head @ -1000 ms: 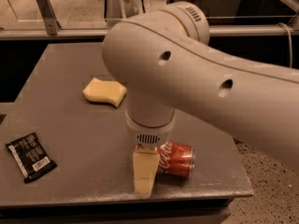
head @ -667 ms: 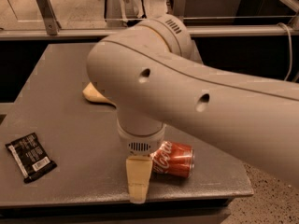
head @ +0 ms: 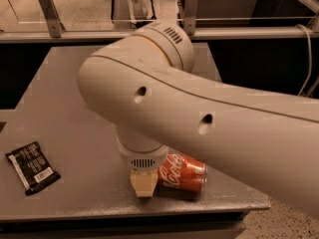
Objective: Place coke can upright
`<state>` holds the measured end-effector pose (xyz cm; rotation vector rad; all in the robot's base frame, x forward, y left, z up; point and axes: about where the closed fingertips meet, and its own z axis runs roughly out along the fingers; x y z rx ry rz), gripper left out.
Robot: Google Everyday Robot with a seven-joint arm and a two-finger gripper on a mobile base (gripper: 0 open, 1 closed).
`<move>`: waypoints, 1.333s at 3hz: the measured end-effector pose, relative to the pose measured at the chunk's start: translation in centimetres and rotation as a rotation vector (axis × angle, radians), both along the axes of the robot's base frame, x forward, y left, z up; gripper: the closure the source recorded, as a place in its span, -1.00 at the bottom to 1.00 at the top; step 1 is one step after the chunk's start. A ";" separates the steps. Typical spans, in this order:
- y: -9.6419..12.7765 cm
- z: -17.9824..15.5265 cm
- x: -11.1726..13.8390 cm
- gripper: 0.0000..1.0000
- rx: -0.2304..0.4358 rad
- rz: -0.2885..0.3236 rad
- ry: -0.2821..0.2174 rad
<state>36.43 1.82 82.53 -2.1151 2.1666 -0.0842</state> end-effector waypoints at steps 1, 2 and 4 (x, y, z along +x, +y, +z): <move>-0.9 -0.2 0.7 0.28 -0.006 0.018 -0.017; -0.9 -0.1 0.7 0.76 -0.005 0.018 -0.017; -1.0 4.0 2.8 1.00 0.250 0.089 0.027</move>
Offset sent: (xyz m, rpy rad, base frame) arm 0.0202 -0.0259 -0.0032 0.0981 -0.0034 0.1384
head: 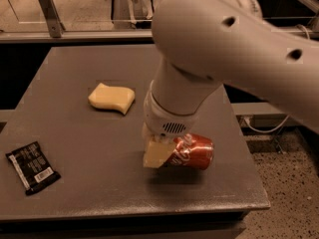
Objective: Place coke can upright
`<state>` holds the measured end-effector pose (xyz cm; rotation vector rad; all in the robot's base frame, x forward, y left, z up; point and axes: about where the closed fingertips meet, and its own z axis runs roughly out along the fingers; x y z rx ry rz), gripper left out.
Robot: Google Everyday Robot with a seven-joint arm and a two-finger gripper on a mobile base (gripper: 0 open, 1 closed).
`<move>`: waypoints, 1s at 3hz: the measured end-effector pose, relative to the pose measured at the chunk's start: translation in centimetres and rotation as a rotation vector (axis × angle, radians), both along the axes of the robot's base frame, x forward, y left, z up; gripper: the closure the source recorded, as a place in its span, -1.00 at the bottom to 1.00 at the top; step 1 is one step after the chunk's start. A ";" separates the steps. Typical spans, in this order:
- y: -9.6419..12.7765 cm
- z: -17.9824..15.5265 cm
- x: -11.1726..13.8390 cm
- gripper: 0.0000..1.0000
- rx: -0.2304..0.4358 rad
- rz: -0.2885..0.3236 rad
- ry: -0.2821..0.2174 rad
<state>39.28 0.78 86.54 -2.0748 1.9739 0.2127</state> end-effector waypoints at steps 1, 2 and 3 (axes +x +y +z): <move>0.9 4.5 1.8 1.00 0.190 0.100 0.040; 1.4 8.3 3.3 1.00 0.414 0.193 0.070; 1.0 11.3 2.9 1.00 0.618 0.236 0.018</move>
Offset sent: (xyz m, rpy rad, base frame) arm 0.0431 0.0147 0.1441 0.7546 0.1477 0.3098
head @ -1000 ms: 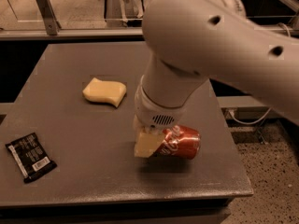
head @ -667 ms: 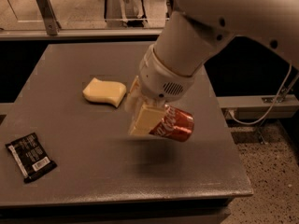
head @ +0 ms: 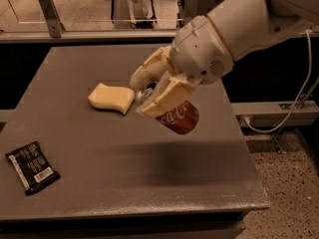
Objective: Place coke can upright
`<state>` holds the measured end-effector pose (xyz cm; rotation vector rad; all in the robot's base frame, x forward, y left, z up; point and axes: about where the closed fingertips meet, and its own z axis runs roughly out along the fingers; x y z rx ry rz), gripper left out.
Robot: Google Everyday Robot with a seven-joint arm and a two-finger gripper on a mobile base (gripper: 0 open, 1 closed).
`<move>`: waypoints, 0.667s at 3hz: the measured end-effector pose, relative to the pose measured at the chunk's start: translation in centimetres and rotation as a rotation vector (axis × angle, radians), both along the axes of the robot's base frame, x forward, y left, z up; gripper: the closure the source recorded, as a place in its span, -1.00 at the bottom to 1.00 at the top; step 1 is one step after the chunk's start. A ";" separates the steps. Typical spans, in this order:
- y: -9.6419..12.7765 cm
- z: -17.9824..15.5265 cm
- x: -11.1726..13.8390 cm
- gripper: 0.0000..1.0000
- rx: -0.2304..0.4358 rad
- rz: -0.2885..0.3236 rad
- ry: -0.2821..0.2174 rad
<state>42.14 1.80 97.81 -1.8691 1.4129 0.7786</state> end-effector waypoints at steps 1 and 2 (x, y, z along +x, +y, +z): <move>-1.3 2.0 -0.4 1.00 0.093 -0.038 -0.019; -1.0 1.7 -0.4 1.00 0.123 -0.036 0.018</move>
Offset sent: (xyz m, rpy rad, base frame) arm 0.0004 -0.0117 0.0099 0.1661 0.0725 -0.0432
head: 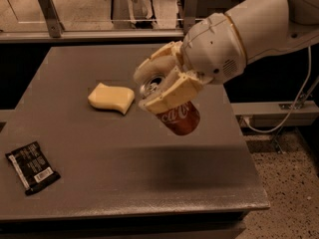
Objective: Place coke can upright
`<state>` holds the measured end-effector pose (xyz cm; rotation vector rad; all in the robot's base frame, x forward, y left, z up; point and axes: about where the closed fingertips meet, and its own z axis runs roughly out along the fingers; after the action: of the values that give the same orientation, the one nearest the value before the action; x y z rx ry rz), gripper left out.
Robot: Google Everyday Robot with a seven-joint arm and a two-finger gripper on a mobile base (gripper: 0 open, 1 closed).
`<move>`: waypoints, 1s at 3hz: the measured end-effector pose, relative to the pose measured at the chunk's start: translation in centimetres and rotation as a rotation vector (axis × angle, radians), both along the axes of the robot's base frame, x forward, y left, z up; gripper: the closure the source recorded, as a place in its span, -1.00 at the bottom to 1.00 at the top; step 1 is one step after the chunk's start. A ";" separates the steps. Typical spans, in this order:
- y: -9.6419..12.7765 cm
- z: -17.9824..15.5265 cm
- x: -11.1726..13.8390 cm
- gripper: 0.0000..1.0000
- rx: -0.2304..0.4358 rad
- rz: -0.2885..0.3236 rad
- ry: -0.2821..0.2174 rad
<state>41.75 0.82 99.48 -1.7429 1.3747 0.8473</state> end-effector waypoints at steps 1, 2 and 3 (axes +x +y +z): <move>0.4 -2.5 0.5 1.00 0.162 -0.009 0.067; 0.2 -2.6 0.4 1.00 0.430 -0.022 0.100; -0.5 -1.0 0.3 1.00 0.655 -0.033 0.121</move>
Offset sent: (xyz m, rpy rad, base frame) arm 0.0059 -0.0235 0.0075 0.9057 0.1806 -0.0413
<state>42.04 0.33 98.46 -1.1727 1.0295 1.2324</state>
